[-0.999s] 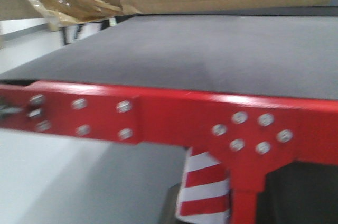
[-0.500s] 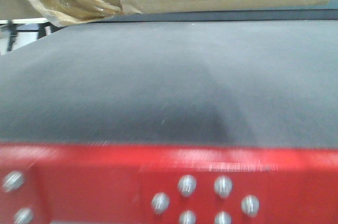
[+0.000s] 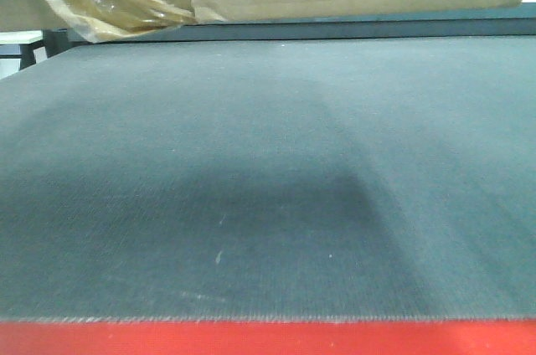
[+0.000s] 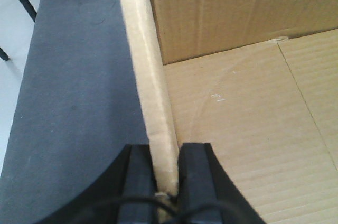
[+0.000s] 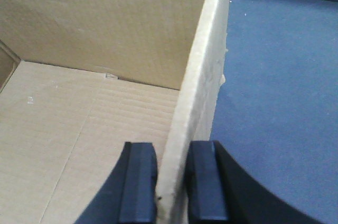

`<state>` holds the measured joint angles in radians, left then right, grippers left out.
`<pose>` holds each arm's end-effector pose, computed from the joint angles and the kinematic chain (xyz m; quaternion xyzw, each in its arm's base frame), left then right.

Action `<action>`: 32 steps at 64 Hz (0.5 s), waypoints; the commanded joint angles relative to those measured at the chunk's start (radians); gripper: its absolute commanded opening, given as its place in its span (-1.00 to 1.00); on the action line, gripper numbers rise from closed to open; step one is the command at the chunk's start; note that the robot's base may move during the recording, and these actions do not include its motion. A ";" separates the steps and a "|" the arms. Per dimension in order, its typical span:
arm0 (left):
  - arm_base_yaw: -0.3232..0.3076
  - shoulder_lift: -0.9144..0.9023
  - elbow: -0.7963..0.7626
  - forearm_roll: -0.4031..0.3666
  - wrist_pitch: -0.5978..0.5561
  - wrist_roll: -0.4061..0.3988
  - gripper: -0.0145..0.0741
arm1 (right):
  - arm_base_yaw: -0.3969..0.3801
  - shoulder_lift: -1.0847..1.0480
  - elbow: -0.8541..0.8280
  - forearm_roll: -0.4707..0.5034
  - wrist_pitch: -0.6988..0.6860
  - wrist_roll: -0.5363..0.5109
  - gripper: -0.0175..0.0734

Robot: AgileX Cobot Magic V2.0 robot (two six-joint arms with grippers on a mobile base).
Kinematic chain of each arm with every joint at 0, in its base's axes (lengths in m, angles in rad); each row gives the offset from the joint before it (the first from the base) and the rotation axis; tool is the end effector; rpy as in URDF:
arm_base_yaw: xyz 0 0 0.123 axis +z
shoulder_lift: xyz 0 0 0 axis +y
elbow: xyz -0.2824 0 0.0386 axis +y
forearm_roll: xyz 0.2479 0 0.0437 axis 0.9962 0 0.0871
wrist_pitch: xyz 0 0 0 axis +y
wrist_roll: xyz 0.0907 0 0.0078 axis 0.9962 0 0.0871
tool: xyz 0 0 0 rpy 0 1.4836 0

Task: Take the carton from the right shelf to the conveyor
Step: 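Carry the carton with both grippers over the grey conveyor belt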

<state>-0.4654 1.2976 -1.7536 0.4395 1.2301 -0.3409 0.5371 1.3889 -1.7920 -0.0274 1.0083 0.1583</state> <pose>0.2223 -0.0708 0.5029 0.0329 0.8818 0.0357 0.4690 0.2389 0.1398 0.5000 -0.1633 0.8490 0.1583 0.4770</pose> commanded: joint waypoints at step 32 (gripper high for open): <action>-0.006 -0.003 -0.006 0.019 -0.025 0.008 -0.71 | 0.003 -0.015 -0.006 0.038 -0.051 -0.001 -0.77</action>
<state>-0.4654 1.2976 -1.7536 0.4395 1.2301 -0.3409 0.5371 1.3889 -1.7920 -0.0259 1.0083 0.1583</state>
